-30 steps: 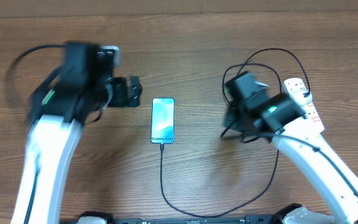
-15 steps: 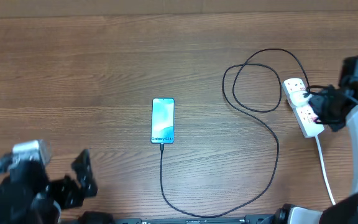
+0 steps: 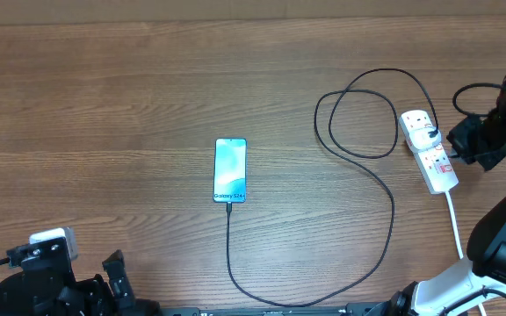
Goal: Plug charger to phone and switch on socket
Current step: 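Release the phone and withdraw both grippers away from it, then move right gripper over the power strip's orange switch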
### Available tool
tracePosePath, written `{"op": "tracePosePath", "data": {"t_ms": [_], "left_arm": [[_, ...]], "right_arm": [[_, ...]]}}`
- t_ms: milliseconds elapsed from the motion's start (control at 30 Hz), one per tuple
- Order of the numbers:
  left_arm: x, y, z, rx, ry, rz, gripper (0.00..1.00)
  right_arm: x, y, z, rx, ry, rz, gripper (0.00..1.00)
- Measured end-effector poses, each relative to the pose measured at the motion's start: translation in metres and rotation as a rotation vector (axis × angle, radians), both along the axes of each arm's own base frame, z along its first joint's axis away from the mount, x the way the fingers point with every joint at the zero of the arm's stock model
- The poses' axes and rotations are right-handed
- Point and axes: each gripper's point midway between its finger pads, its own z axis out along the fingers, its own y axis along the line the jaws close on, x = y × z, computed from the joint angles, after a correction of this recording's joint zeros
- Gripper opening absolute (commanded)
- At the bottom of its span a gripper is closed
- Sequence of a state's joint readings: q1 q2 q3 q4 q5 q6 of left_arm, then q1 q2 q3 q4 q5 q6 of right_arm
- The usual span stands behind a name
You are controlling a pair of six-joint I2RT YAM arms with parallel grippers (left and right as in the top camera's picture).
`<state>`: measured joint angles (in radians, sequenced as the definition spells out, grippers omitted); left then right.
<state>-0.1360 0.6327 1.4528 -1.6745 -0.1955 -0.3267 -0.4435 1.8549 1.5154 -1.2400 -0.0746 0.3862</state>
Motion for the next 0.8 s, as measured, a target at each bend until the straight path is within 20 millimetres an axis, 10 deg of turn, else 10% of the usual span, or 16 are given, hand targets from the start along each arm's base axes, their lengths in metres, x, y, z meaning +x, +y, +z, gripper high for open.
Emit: {"op": "tracePosePath", "data": {"t_ms": [800], "left_arm": [[-0.063, 0.017, 0.014, -0.014, -0.324, 0.037, 1.00]], "right_arm": [[0.024, 0.002, -0.038, 0.070, -0.018, 0.053, 0.04]]}}
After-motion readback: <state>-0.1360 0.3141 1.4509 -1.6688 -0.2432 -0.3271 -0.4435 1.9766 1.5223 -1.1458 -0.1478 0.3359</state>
